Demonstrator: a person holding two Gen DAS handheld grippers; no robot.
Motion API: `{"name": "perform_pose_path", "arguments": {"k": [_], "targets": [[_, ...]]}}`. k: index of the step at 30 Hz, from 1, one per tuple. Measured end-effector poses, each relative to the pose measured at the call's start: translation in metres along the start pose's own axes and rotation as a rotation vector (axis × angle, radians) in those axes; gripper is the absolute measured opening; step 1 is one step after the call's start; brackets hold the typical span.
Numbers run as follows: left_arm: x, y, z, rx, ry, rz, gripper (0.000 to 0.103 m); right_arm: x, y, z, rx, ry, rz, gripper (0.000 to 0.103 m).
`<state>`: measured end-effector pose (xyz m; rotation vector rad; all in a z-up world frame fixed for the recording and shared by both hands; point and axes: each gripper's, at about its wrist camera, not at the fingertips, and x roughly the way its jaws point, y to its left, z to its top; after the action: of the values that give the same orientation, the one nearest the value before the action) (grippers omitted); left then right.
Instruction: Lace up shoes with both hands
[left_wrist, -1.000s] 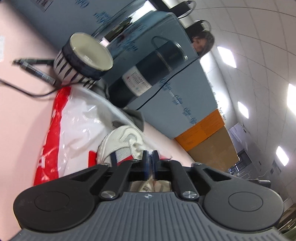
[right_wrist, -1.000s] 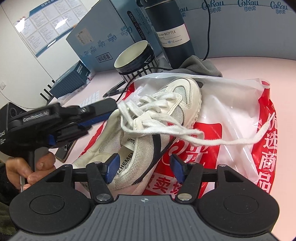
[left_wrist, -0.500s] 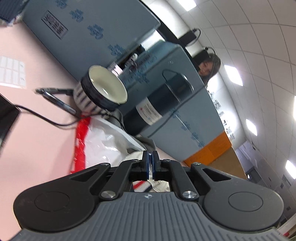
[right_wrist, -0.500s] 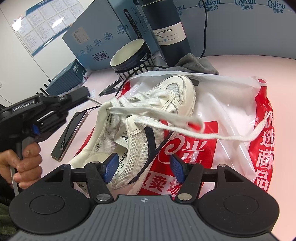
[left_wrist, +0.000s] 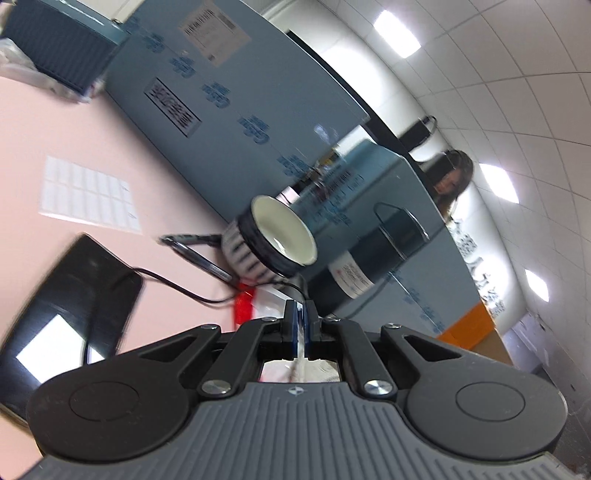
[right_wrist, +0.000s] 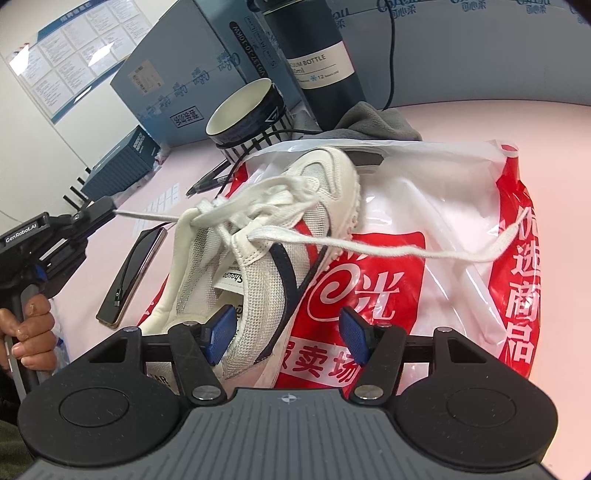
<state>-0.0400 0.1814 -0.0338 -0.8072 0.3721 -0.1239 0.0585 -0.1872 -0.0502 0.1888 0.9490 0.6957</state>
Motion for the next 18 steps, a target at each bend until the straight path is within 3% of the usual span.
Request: {"name": "perform_pose_path", "arguments": {"k": [18], "targets": [[-0.051,0.045,0.004,-0.071,-0.052,0.227,0.003,0.004,0.003,-0.006,0.073,-0.025,-0.069,0.061]]}}
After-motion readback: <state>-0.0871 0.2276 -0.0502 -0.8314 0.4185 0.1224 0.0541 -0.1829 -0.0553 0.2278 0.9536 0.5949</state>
